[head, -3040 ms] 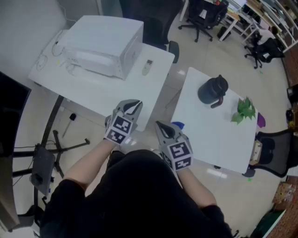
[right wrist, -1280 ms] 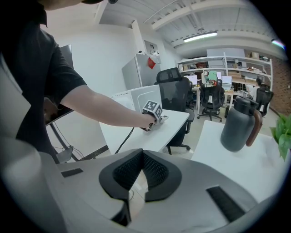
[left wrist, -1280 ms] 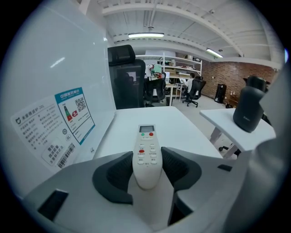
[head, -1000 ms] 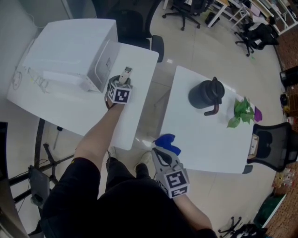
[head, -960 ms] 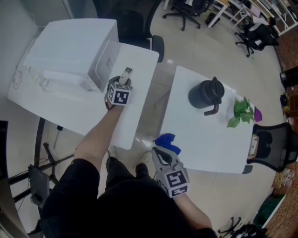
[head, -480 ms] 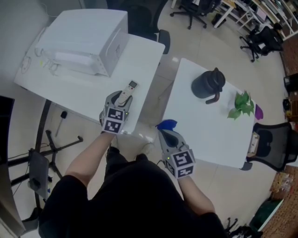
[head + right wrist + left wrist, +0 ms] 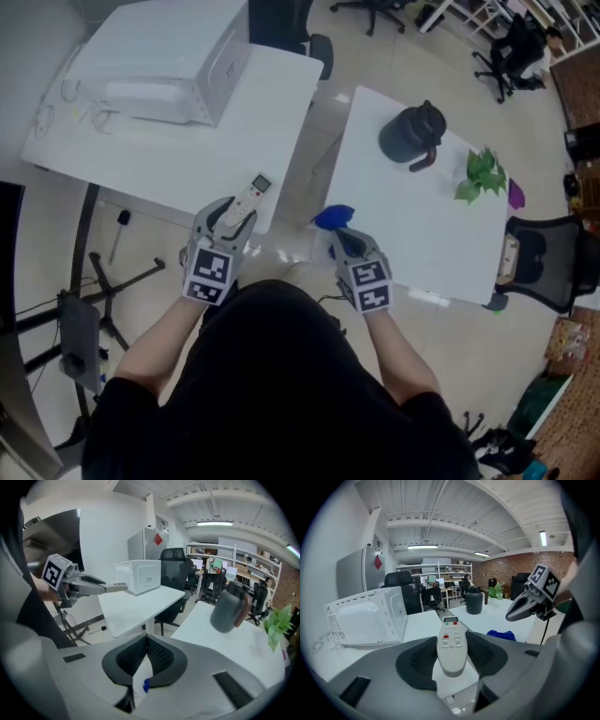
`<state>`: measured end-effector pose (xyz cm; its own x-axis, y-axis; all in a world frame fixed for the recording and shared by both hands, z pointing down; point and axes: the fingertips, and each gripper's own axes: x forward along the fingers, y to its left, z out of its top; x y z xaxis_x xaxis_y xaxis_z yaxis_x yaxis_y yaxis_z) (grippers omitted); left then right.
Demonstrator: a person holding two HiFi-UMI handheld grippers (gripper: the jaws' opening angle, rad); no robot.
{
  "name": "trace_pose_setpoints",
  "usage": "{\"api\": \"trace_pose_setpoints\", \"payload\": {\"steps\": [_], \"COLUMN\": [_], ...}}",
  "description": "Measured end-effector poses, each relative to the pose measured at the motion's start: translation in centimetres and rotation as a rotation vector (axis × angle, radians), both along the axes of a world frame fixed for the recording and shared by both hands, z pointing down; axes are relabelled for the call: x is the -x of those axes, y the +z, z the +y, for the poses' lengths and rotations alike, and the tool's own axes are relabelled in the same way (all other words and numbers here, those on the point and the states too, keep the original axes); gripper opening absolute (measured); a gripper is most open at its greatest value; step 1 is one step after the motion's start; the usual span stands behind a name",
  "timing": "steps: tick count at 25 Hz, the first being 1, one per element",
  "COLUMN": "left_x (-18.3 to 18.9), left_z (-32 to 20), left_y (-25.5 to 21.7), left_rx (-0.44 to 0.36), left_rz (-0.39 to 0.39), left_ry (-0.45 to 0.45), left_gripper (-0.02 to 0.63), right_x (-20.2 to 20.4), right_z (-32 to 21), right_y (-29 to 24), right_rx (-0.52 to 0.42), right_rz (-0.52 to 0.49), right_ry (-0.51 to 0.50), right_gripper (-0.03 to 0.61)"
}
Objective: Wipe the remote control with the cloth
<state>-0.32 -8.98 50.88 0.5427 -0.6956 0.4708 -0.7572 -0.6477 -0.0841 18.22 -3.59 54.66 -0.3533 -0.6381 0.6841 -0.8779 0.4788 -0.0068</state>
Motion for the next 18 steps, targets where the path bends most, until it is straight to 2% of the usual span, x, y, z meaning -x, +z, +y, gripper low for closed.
{"api": "trace_pose_setpoints", "payload": {"steps": [2, 6, 8, 11, 18], "left_x": [0.1, 0.7, 1.2, 1.7, 2.1], "left_z": [0.6, 0.7, 0.5, 0.4, 0.4], "left_y": [-0.6, -1.7, -2.3, -3.0, -3.4], "left_rx": [-0.004, -0.026, -0.042, -0.067, -0.097], "left_rz": [-0.001, -0.013, -0.018, -0.034, -0.065], "left_ry": [0.016, 0.05, 0.055, 0.061, 0.082], "left_gripper": [0.198, 0.198, 0.198, 0.198, 0.198], "right_x": [-1.1, -2.8, -3.3, -4.4, -5.4], "right_z": [0.0, 0.1, 0.0, -0.3, -1.2], "right_y": [1.7, 5.6, 7.7, 10.6, 14.6], "right_rx": [0.029, 0.1, 0.139, 0.192, 0.327], "right_rz": [0.045, 0.137, 0.188, 0.243, 0.29], "right_ry": [0.022, 0.044, 0.038, 0.05, 0.058], "right_gripper": [0.012, 0.15, 0.196, 0.218, 0.218]}}
